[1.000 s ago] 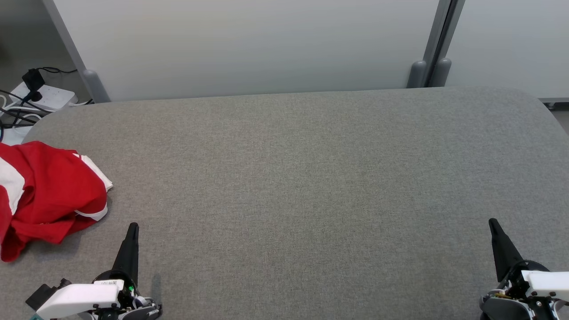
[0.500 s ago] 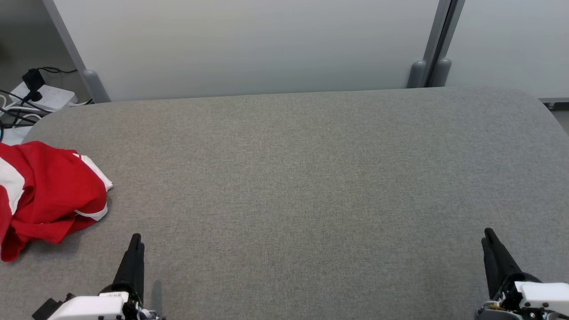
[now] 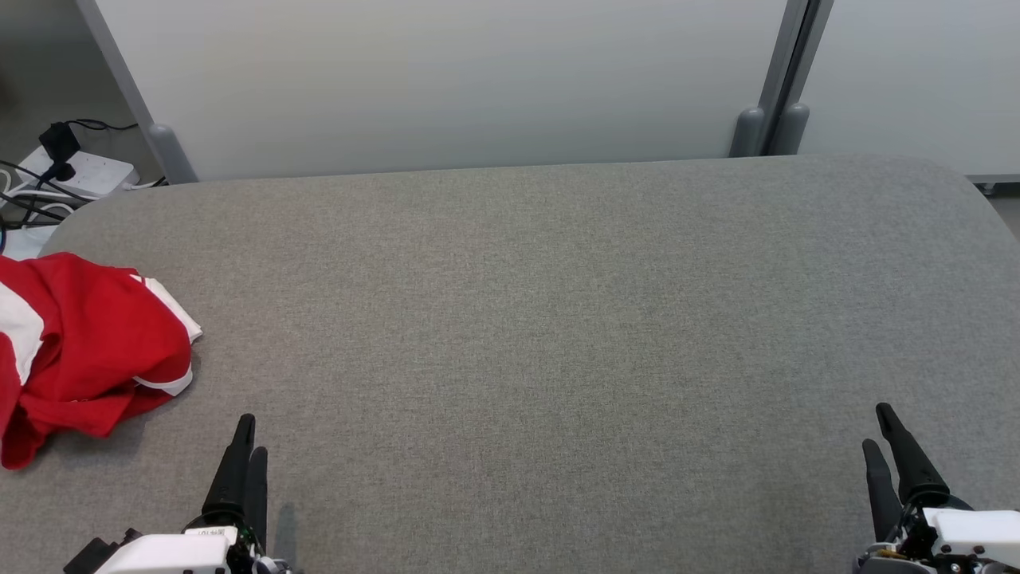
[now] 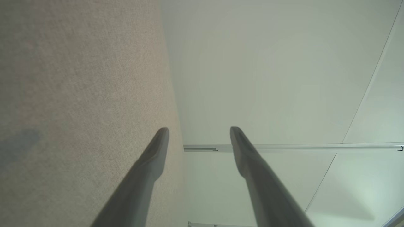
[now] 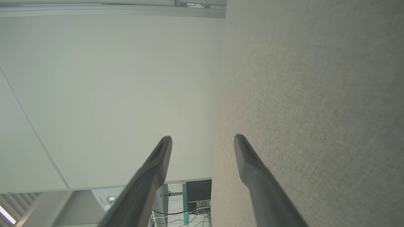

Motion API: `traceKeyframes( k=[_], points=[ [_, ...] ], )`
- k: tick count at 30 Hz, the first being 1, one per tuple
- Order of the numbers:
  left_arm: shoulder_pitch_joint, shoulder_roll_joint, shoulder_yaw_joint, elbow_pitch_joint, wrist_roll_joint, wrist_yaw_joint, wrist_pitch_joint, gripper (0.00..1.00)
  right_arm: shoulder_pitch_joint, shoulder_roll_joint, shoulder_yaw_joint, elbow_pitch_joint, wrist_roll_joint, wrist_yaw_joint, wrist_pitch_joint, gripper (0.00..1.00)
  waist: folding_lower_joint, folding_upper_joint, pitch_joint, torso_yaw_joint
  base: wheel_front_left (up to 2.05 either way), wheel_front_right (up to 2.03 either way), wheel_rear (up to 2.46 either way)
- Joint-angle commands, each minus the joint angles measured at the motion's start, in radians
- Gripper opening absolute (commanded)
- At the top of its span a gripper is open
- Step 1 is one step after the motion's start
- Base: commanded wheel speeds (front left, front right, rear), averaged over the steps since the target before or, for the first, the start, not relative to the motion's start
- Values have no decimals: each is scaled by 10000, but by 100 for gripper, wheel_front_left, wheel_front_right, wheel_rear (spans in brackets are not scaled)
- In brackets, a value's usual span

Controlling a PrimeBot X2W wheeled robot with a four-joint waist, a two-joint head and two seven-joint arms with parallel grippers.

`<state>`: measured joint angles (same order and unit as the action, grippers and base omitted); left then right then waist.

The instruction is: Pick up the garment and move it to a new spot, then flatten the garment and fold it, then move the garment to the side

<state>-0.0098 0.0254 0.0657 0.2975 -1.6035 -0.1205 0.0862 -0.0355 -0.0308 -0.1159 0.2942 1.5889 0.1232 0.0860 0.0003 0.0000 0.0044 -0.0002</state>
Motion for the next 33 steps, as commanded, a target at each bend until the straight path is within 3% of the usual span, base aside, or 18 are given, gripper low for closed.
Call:
traceKeyframes(
  k=[1, 13, 33],
  points=[
    [-524, 149, 6, -343, 47, -25, -69, 100, -413, -193, 66, -379, -114, 33, -100, 100, -3, 0, 1, 0, 0, 0, 0],
    [-766, 454, -340, -597, 859, -33, -576, 100, -618, -612, 497, -537, -959, 38, -596, 100, -3, 0, -14, 4, 0, 0, 0],
    [-1294, 1071, -776, -1219, 4526, 225, -1214, 100, -1239, -1305, 1120, -1360, -5470, 45, -1210, 100, -3, 0, -63, 25, 0, 0, 0]
  ],
)
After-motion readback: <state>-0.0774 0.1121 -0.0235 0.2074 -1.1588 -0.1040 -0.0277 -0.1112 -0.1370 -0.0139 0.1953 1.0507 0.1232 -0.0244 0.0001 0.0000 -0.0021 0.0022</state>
